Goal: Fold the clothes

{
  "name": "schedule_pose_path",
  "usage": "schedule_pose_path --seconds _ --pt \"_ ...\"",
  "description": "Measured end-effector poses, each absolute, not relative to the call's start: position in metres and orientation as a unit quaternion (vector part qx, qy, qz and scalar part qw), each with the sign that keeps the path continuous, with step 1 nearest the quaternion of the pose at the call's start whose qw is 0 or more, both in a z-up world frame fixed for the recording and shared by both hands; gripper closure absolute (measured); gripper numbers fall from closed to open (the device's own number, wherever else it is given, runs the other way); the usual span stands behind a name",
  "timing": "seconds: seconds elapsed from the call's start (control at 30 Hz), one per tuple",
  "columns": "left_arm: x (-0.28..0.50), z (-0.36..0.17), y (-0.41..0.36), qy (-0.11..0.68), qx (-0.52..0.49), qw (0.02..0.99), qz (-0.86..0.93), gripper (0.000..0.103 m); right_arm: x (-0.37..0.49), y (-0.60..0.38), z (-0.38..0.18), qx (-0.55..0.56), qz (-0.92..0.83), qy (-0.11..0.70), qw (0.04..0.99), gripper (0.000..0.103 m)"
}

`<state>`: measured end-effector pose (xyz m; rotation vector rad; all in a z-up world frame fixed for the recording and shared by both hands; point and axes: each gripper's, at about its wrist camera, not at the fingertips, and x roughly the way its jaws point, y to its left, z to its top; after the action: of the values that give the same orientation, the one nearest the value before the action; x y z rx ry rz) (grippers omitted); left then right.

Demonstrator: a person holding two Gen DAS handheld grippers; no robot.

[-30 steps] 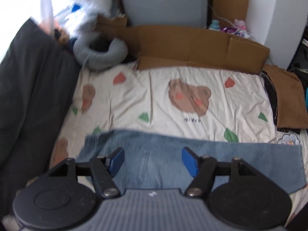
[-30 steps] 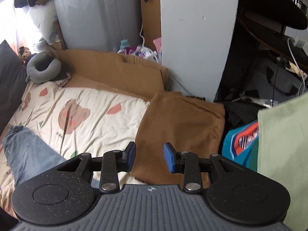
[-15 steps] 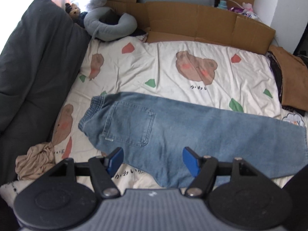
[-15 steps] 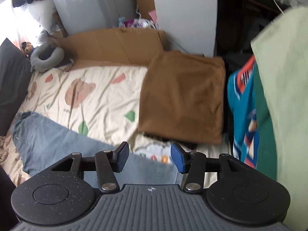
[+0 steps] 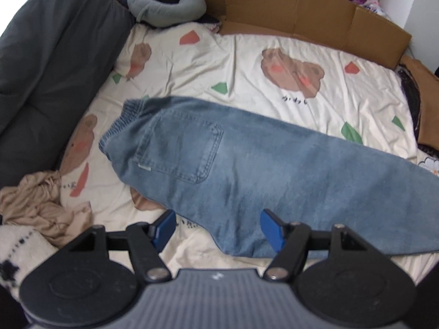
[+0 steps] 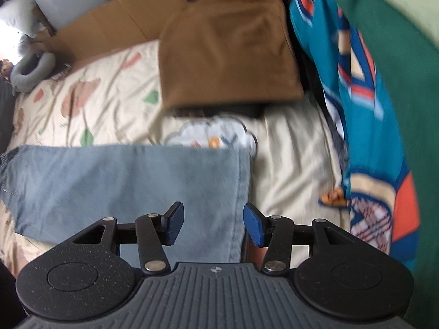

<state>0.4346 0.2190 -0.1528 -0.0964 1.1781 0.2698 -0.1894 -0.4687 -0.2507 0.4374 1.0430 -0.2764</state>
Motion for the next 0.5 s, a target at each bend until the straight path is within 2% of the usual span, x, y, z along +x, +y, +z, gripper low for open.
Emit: schedule_pose_path --seconds 0.13,0.3,0.5 --pt "0.432 -0.178 0.216 0.562 -0.052 0.815 0.132 0.032 -0.198 -0.456 -0.284 0.183 -0.129 0.507 0.833 0.052" --pt "0.432 -0.2 0.207 0.581 -0.034 0.804 0.121 0.032 -0.196 -0.432 -0.317 0.131 -0.108 0.524 0.835 0.064" --pt "0.43 -0.221 0.202 0.6 -0.036 0.79 0.116 0.032 -0.188 -0.412 -0.357 0.117 -0.099 0.551 0.82 0.069"
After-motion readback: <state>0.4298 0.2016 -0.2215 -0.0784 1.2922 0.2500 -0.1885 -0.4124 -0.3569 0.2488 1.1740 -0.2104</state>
